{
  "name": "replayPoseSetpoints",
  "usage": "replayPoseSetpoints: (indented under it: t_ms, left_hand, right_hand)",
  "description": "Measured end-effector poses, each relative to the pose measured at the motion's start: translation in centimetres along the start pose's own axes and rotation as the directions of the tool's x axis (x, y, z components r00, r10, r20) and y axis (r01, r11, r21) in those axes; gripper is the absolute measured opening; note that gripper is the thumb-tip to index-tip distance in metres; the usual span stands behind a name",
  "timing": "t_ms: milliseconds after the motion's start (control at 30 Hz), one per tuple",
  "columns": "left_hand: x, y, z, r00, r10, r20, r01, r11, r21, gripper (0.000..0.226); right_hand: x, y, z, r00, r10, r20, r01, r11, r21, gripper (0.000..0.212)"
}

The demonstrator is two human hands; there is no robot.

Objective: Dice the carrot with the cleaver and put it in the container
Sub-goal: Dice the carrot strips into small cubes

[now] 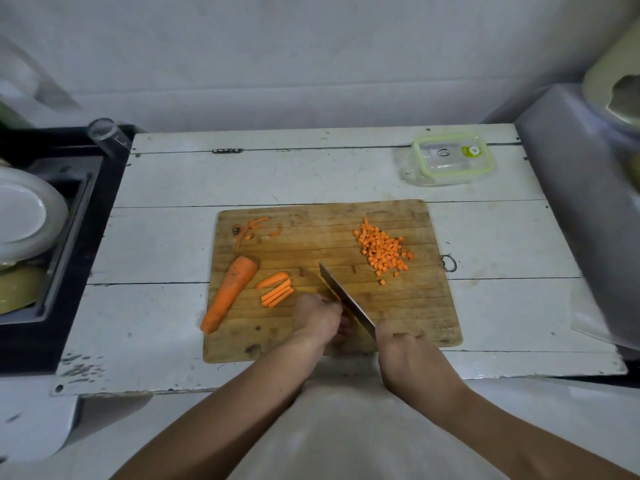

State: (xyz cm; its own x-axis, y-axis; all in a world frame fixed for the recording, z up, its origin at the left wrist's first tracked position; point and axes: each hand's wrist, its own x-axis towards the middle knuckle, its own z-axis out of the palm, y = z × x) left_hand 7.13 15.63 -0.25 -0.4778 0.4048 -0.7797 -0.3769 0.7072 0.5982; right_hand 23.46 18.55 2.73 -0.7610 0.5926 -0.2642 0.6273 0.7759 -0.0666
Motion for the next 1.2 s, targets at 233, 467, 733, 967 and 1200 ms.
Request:
replayPoseSetpoints:
  t_ms: [233,467,733,967,1200]
  left_hand:
    - [0.0,0.1,0.0,1.0,0.012,0.0,-0.012,1.0,-0.012,0.009]
    - [-0.1,0.5,-1.6,0.99,0.009,0.14,-0.023,0.995,0.099,0.016]
    - [0.5,2.0,-4.5,0.968,0.252,-0.024,-0.251,0.947,-0.199,0.016]
    - [-0.9,3.9,-1.6,0.817,0.144,0.559,0.189,0.848,-0.495,0.046]
    - [0.2,4.0,-2.5,0.888,0.202,0.413,-0.074,0.95,-0.304,0.018]
  right_hand:
    - [3.2,-2.1,-1.1,0.994,0.076,-0.078,-0.076,0.997,0.012,0.025]
    - [3.0,3.0,-1.7,0.974,0.131,0.186,-0.22,0.75,0.623,0.01]
    - [1.8,6.5,-2.2,0.923,0.071,0.379,-0.386,0.156,0.909,0.011]
    - [2.4,6.3,-2.9,0.896,-0.029,0.443,-0.44,-0.199,0.876,0.017]
    - [2.0,8.1,-2.4,0.877,0.118,0.465,-0.435,-0.213,0.875,0.003]
